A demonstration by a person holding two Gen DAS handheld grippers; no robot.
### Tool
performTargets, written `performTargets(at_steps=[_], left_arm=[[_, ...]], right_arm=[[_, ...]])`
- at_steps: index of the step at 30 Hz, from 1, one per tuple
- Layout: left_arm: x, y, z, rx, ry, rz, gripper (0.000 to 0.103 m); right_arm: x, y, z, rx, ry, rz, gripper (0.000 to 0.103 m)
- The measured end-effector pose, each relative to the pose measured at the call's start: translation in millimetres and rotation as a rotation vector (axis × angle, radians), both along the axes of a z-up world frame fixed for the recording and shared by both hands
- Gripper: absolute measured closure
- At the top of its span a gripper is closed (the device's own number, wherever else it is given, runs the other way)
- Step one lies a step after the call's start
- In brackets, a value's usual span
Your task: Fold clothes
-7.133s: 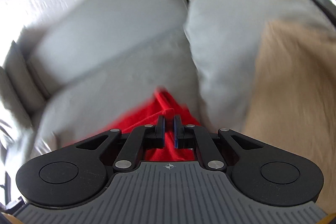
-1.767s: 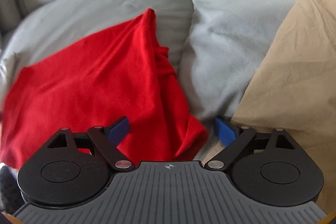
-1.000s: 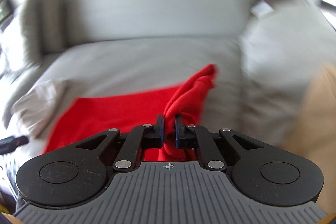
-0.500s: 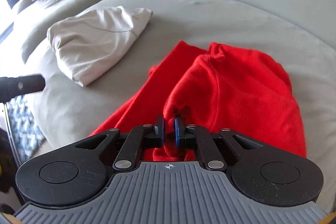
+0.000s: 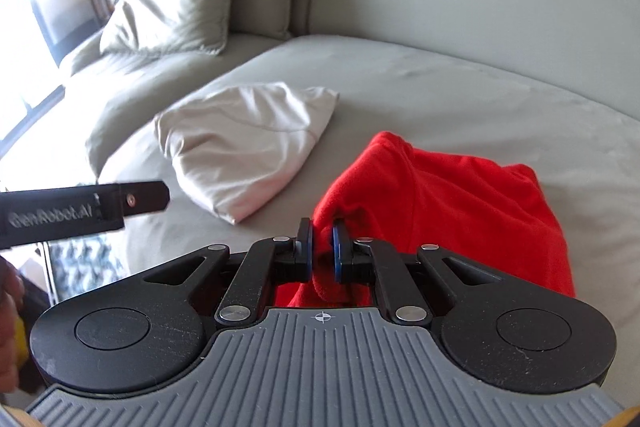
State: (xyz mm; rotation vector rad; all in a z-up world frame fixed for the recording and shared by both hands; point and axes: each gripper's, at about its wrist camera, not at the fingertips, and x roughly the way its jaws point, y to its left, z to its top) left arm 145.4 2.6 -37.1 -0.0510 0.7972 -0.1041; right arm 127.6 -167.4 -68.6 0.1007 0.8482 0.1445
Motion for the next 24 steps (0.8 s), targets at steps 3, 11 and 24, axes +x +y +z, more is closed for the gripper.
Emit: performTargets(at_steps=[3,11,24], left_arm=[[0,-6,1,0.014,0.006,-0.022,0.040],[38,-62,12,-0.032,0.003,-0.287,0.044],[164,-162,-50,-0.033,0.323,-0.399,0.074]], right_arm=[[6,-5,-14,0.061,0.156,0.055,0.075],[-53,-109,34,0.331,0.131,-0.052,0.045],[-60,-215,-8,0.556,0.168,-0.385,0.044]])
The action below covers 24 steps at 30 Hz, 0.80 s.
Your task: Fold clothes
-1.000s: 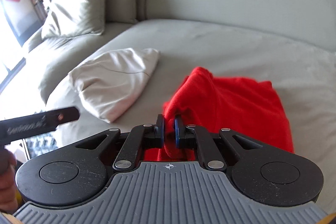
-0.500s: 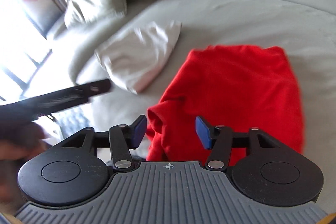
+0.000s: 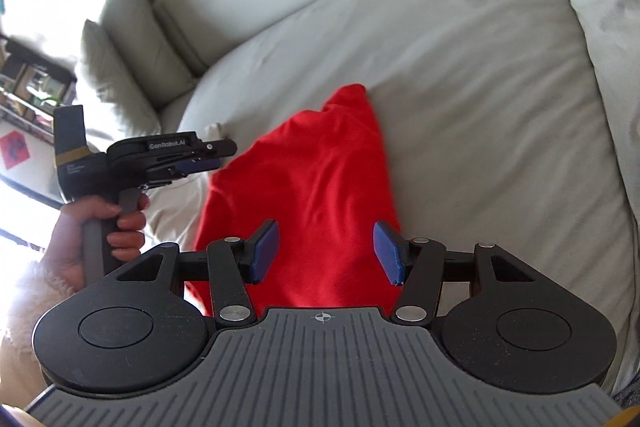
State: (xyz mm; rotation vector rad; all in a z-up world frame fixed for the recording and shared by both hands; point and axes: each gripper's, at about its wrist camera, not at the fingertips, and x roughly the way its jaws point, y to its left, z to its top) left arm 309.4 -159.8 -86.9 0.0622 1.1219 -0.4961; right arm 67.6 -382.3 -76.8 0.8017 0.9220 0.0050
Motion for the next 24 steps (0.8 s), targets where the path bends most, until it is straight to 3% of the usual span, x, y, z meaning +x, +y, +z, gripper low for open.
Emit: performTargets(at_steps=[8,9,10,12,15,17,21,24], left_arm=[[14,-11,-26,0.024,0.072,-0.007,0.078],[14,-13,-28,0.034,0.067,-0.008,0.086],[12,-14,-29,0.047,0.035,-0.018,0.099],[1,-17,-23,0.070,-0.085,-0.050,0.100],[-24,-18,-7,0.081,-0.335,-0.106,0.100],[-29,-18,-10,0.129,-0.416,-0.143,0.097],[-42,-7,-13,0.270,-0.417,-0.131,0.068],[-61,9,-4,0.348,-0.446,-0.097,0.065]], right_arm=[[12,-1,-14,0.033,0.010,-0.022,0.044],[12,-1,-16,0.032,0.017,-0.022,0.044],[11,-1,-18,0.032,0.024,-0.022,0.044],[10,-2,-20,0.034,0.033,-0.026,0.044],[9,-3,-18,0.026,0.020,-0.032,0.044],[11,-3,-18,0.014,0.016,-0.030,0.044],[19,5,-21,-0.039,0.031,-0.004,0.044],[17,6,-19,-0.043,0.028,0.000,0.044]])
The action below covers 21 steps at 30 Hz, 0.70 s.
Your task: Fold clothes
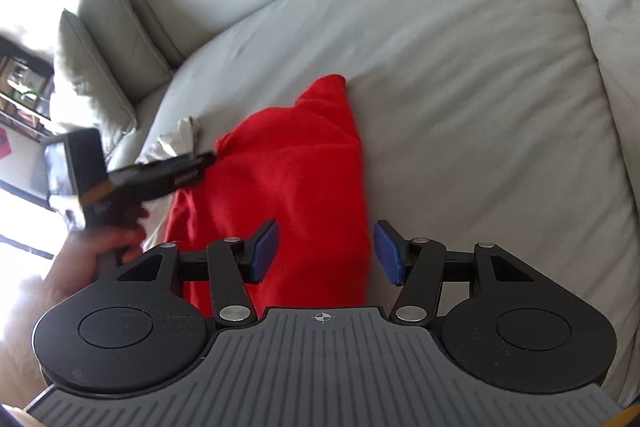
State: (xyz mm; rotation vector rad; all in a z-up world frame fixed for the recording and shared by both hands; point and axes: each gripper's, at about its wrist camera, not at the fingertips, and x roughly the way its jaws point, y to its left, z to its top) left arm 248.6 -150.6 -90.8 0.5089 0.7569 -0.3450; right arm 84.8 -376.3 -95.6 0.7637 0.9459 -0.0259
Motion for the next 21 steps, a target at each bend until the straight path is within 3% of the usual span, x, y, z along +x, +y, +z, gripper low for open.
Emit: performTargets(at_steps=[1,3,6,8,13,17,21], left_arm=[[-7,8,8,-0.018,-0.006,0.016,0.064],[-23,26,30,-0.147,0.020,0.044,0.066],[-39,35,42,-0.372,0.180,0.024,0.084],[-45,29,37,-0.445,0.240,-0.013,0.090],[-36,12,-5,-0.285,0.294,0.032,0.096],[-31,26,-12,-0.345,0.341,0.052,0.096],[-31,25,-13,-0.348,0.336,0.046,0.096]], right_arm=[[0,-2,2,-0.005,-0.009,-0.004,0.044],[3,-5,7,-0.025,-0.030,-0.020,0.044],[18,-10,9,-0.046,-0.054,-0.042,0.044],[32,-13,4,-0.046,-0.053,-0.061,0.044],[66,-19,-19,-0.019,-0.014,-0.090,0.044],[107,-28,-32,-0.039,-0.018,-0.118,0.044],[143,-32,-53,-0.006,0.002,-0.116,0.044]])
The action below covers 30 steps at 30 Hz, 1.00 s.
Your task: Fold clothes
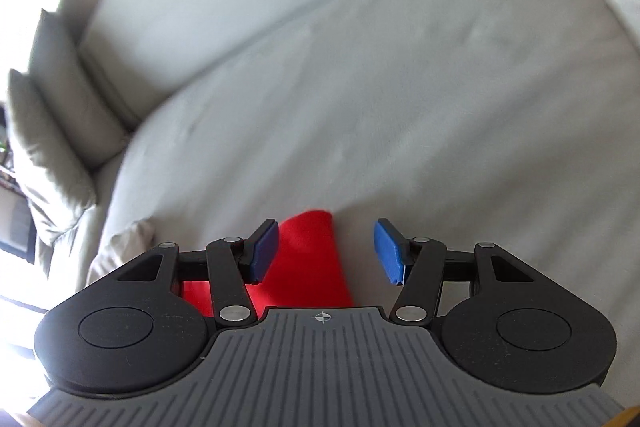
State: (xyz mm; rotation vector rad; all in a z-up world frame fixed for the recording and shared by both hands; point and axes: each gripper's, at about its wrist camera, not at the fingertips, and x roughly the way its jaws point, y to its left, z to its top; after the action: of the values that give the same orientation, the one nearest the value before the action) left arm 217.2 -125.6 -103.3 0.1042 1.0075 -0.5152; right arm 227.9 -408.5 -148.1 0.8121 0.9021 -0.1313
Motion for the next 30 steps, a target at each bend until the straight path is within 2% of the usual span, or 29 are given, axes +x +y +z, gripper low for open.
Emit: performTargets(at_steps=[3,4,5,6,7,9,11,12,13,14,16,17,18,22,24,26,28,29,30], left_arm=[[-1,2,-3,-0.015,0.008,0.006,0.096],[0,3,-4,-0.019,0.010,0.007,0.096],[-1,2,-5,-0.021,0.010,0.008,0.096],[-2,2,-6,-0.025,0.010,0.009,0.095],[-2,2,-7,-0.029,0.010,0.008,0.095],[0,4,-9,-0.035,0.011,0.008,0.094],[1,6,-10,-0.031,0.013,0.014,0.091],[1,7,-11,-0.033,0.017,0.020,0.090],[1,8,-10,-0.038,0.019,0.028,0.089],[1,8,-7,-0.042,0.018,0.035,0.089],[-6,9,3,-0.047,0.000,0.049,0.089],[-10,9,10,-0.050,-0.012,0.056,0.089],[-15,9,17,-0.055,-0.027,0.055,0.088],[-43,6,42,-0.053,-0.061,-0.007,0.087],[-55,3,43,-0.011,-0.062,-0.025,0.086],[-61,0,33,0.078,-0.031,-0.006,0.086],[-64,0,15,0.179,0.008,0.024,0.087],[-66,3,11,0.189,0.013,0.033,0.086],[-68,7,12,0.184,0.013,0.044,0.086]], right_arm=[[19,3,-14,0.038,0.008,0.030,0.045],[22,7,-15,0.043,-0.005,0.070,0.055],[24,13,-14,0.011,-0.008,0.105,0.071],[26,20,-13,-0.059,-0.001,0.137,0.095],[25,22,-11,-0.104,-0.005,0.129,0.095],[21,15,-8,-0.140,-0.036,0.033,0.096],[14,1,-7,-0.156,-0.046,-0.123,0.096],[9,-7,-4,-0.178,-0.045,-0.194,0.089],[3,-15,-1,-0.177,-0.044,-0.236,0.087],[-3,-24,2,-0.126,-0.049,-0.249,0.084],[-19,-34,10,0.049,-0.070,-0.185,0.059],[-30,-31,18,0.072,-0.077,-0.139,0.058],[-42,-23,28,0.054,-0.082,-0.074,0.057],[-87,28,56,-0.053,-0.075,0.221,0.058],[-106,58,63,-0.113,-0.077,0.345,0.058],[-123,86,63,-0.219,-0.062,0.434,0.059],[-136,107,47,-0.359,0.032,0.529,0.058],[-140,111,34,-0.407,0.095,0.569,0.058],[-147,108,29,-0.426,0.110,0.571,0.058]])
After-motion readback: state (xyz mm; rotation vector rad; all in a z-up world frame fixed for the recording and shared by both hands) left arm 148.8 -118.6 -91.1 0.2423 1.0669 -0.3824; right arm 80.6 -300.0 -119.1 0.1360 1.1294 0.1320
